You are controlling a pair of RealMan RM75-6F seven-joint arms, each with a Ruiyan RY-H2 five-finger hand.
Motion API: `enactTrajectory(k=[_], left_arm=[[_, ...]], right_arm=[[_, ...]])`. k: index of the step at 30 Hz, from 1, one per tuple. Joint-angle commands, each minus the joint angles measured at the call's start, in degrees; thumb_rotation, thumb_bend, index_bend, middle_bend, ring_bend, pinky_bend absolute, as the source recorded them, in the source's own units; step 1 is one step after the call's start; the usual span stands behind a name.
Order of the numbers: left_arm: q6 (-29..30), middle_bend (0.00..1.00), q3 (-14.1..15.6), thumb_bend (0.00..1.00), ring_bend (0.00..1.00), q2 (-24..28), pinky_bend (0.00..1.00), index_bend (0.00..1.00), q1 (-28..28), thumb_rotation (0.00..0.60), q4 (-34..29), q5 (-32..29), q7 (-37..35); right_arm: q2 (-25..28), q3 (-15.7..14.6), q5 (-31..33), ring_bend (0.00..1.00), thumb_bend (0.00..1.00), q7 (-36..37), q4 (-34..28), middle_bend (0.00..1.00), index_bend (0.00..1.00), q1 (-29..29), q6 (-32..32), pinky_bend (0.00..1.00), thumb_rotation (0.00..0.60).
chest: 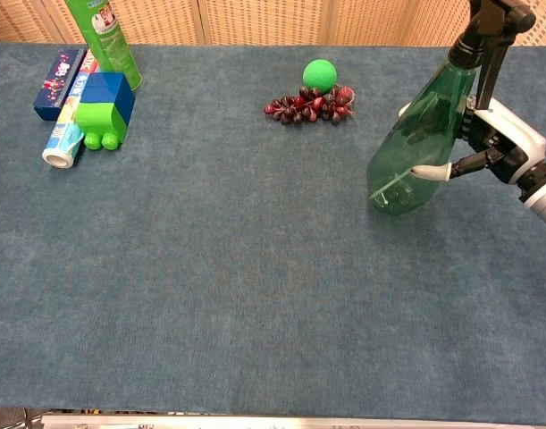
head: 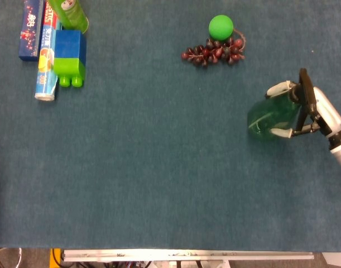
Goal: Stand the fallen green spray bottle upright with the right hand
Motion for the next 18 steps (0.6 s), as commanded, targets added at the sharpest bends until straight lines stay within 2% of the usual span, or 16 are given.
enactTrajectory(k=[1, 13, 18], left_arm=[[-0.07, 0.35, 0.00, 0.00, 0.26, 0.04, 0.41, 0.39, -0.01, 0.600, -0.01, -0.12, -0.12], [-0.24, 0.35, -0.02, 0.00, 0.26, 0.16, 0.41, 0.39, -0.06, 0.600, -0.12, -0.63, -0.29], [-0.27, 0.35, 0.02, 0.00, 0.26, 0.16, 0.41, 0.39, -0.08, 0.600, -0.09, -0.73, -0.25]], right_arm=[[-2.46, -0.84, -1.75, 0.41, 0.00, 4.13, 4.77, 0.52, 0.50, 0.06, 1.35, 0.64, 0.600], [-4.95, -2.35, -3.07, 0.41, 0.00, 7.96, 12.29, 0.52, 0.50, 0.47, 1.29, 0.64, 0.600], [-5.01, -3.49, -3.97, 0.39, 0.00, 7.74, 13.97, 0.47, 0.50, 0.47, 1.27, 0.64, 0.600]])
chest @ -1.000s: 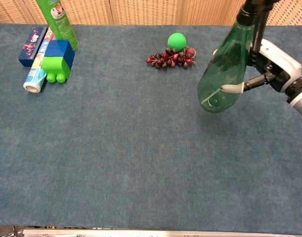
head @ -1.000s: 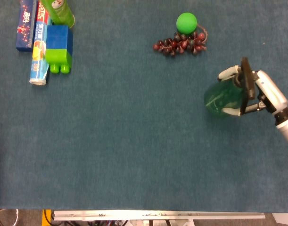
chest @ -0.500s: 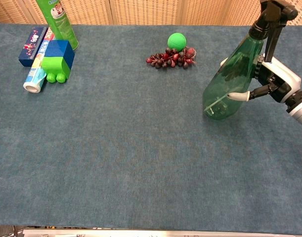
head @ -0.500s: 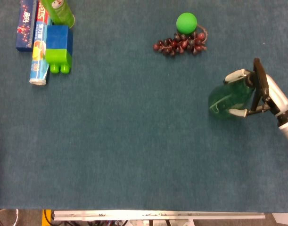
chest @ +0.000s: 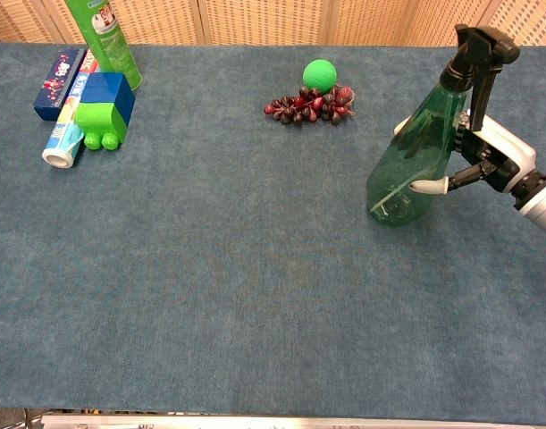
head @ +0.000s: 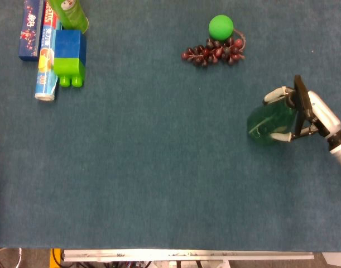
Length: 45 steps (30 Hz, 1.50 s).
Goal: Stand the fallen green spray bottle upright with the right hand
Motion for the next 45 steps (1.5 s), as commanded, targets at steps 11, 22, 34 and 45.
enactTrajectory(k=[11, 22, 34, 45], left_arm=[[-0.05, 0.35, 0.04, 0.00, 0.26, -0.04, 0.41, 0.39, -0.08, 0.600, 0.03, -0.19, 0.09], [-0.25, 0.35, 0.19, 0.00, 0.26, -0.17, 0.41, 0.39, -0.20, 0.600, 0.12, -0.30, 0.35], [-0.35, 0.35, 0.31, 0.00, 0.26, -0.29, 0.41, 0.39, -0.28, 0.600, 0.15, -0.36, 0.51], [-0.42, 0.35, 0.33, 0.00, 0.26, -0.39, 0.41, 0.39, -0.35, 0.600, 0.19, -0.63, 0.76]], right_arm=[[1.93, -2.49, -1.54, 0.19, 0.00, -2.10, 0.07, 0.22, 0.27, -0.28, -0.12, 0.42, 0.600], [5.43, -3.23, -2.05, 0.04, 0.00, -6.76, -4.34, 0.07, 0.07, -0.42, 0.41, 0.24, 0.600], [9.87, -2.96, -2.33, 0.01, 0.00, -15.36, -11.37, 0.03, 0.03, -0.78, 1.94, 0.20, 0.600], [14.60, -2.32, -1.86, 0.00, 0.00, -23.94, -18.47, 0.03, 0.02, -1.86, 3.12, 0.19, 0.600]])
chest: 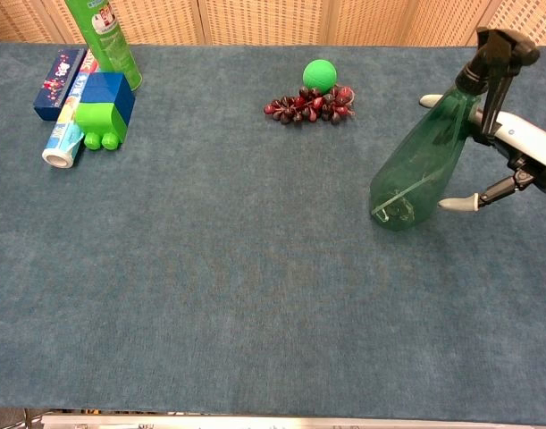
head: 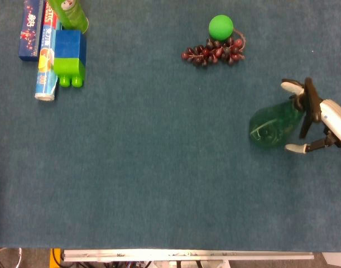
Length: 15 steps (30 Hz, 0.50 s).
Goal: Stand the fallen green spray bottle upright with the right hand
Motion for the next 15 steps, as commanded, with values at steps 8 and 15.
enactTrajectory(k=[8, 15], left_arm=[[-0.04, 0.35, 0.28, 0.00, 0.26, -0.05, 0.41, 0.39, -0.06, 0.600, -0.06, 0.46, 0.15], [0.04, 0.35, 0.31, 0.00, 0.26, -0.36, 0.41, 0.39, -0.12, 0.600, 0.06, 0.37, 0.68]], right_arm=[[13.56, 1.22, 4.77, 0.00, 0.00, -21.19, -18.37, 0.02, 0.01, -1.08, -4.10, 0.18, 0.600], [26.53, 1.59, 14.43, 0.00, 0.00, -48.37, -37.43, 0.03, 0.01, -3.47, -8.48, 0.17, 0.600]])
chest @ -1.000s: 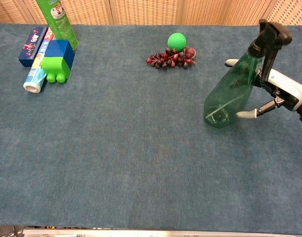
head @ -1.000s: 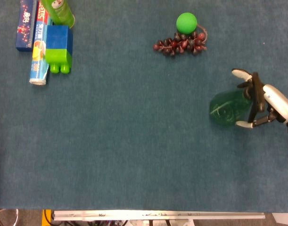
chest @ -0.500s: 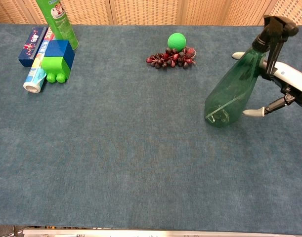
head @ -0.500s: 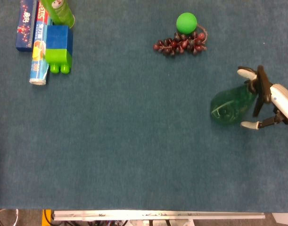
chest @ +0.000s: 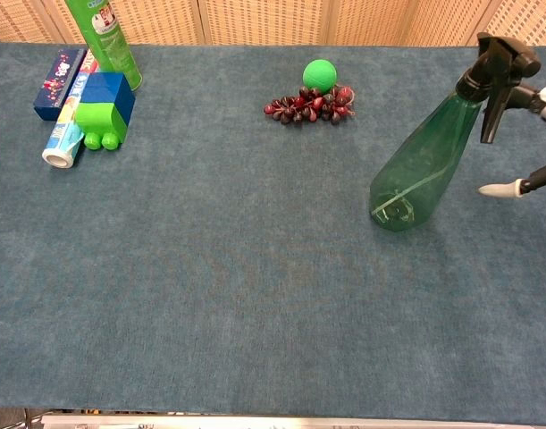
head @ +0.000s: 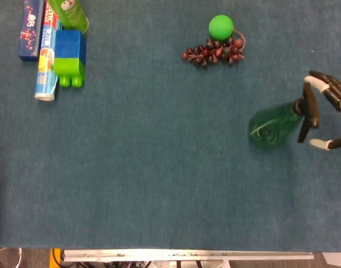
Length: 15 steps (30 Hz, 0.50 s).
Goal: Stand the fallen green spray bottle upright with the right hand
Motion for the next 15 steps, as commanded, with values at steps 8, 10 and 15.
enactTrajectory(k=[8, 10, 15], left_arm=[[0.41, 0.35, 0.06, 0.00, 0.26, -0.25, 0.41, 0.39, -0.03, 0.600, -0.15, 0.33, 0.61], [0.52, 0.35, 0.04, 0.00, 0.26, -0.26, 0.41, 0.39, -0.09, 0.600, -0.17, 0.56, 0.69], [1.14, 0.35, -0.07, 0.00, 0.26, -0.21, 0.41, 0.39, -0.13, 0.600, -0.17, 1.71, 0.14]], right_arm=[[11.33, 1.26, 18.56, 0.00, 0.00, -51.32, -23.20, 0.07, 0.02, -9.24, 5.49, 0.17, 0.600], [9.70, 1.48, 20.24, 0.00, 0.00, -56.03, -23.52, 0.07, 0.03, -10.70, 7.47, 0.17, 0.600], [8.80, 1.31, 20.18, 0.00, 0.00, -56.05, -23.69, 0.07, 0.03, -11.95, 6.74, 0.17, 0.600]])
